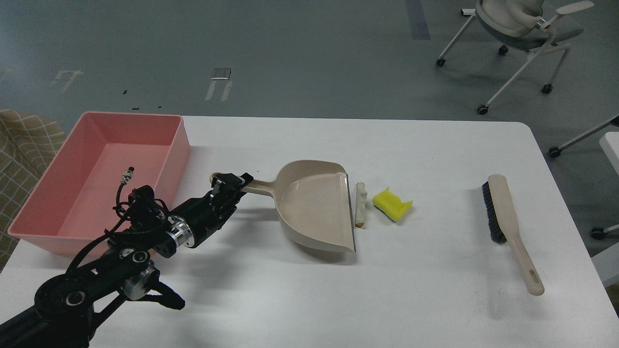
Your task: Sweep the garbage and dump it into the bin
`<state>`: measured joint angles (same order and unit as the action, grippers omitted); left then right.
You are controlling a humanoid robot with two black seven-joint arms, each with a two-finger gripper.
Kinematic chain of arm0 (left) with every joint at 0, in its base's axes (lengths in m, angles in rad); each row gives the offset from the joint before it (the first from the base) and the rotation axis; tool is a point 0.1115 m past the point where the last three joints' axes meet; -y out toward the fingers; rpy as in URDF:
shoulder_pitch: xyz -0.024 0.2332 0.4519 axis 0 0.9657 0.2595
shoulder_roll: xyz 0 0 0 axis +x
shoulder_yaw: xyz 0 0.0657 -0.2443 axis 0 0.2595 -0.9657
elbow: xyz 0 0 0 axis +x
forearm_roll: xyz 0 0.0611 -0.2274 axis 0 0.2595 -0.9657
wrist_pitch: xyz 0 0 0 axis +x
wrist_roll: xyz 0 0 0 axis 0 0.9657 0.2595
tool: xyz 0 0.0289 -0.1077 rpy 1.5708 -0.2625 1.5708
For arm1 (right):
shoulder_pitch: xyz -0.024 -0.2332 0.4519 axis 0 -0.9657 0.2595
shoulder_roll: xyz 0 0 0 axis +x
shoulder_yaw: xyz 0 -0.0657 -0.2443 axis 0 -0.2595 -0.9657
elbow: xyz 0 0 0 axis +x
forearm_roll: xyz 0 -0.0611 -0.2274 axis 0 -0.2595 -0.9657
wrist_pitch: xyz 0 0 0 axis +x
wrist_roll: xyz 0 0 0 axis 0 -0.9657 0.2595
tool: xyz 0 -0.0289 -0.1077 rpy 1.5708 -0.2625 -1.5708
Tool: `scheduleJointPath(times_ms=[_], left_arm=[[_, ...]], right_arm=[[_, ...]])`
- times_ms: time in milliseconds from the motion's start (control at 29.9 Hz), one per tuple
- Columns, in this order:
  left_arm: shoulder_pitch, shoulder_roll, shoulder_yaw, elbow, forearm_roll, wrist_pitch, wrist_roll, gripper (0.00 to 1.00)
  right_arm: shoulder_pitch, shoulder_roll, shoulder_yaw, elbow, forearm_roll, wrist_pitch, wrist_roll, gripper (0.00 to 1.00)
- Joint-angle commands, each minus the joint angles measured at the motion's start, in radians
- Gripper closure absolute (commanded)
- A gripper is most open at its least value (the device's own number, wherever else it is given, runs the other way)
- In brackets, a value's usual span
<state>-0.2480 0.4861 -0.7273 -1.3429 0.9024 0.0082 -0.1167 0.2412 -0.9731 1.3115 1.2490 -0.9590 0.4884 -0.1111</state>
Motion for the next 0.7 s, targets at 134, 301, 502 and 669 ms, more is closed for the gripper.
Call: scheduleJointPath(times_ms=[134, 301, 502, 669], left_arm=[[-0.002, -0.044, 0.011, 0.008, 0.036, 0.006, 0.006, 0.97], [-0.004, -0.063, 0.012, 0.024, 0.038, 0.009, 0.006, 0.97], [-0.005, -0.069, 0.011, 0.025, 0.038, 0.019, 0.006, 0.97], [-0.011, -0.095, 0.011, 0.025, 0.038, 0.019, 0.006, 0.97]], right_arm=[[-0.008, 0.047, -0.057, 0.023, -0.003, 0.0, -0.042, 0.0], [-0.013, 0.027, -0.107, 0.078, -0.004, 0.0, -0.041, 0.0], [-0.042, -0.016, -0.182, 0.184, -0.133, 0.0, -0.042, 0.0], [-0.053, -0.004, -0.193, 0.224, -0.236, 0.0, -0.045, 0.0]])
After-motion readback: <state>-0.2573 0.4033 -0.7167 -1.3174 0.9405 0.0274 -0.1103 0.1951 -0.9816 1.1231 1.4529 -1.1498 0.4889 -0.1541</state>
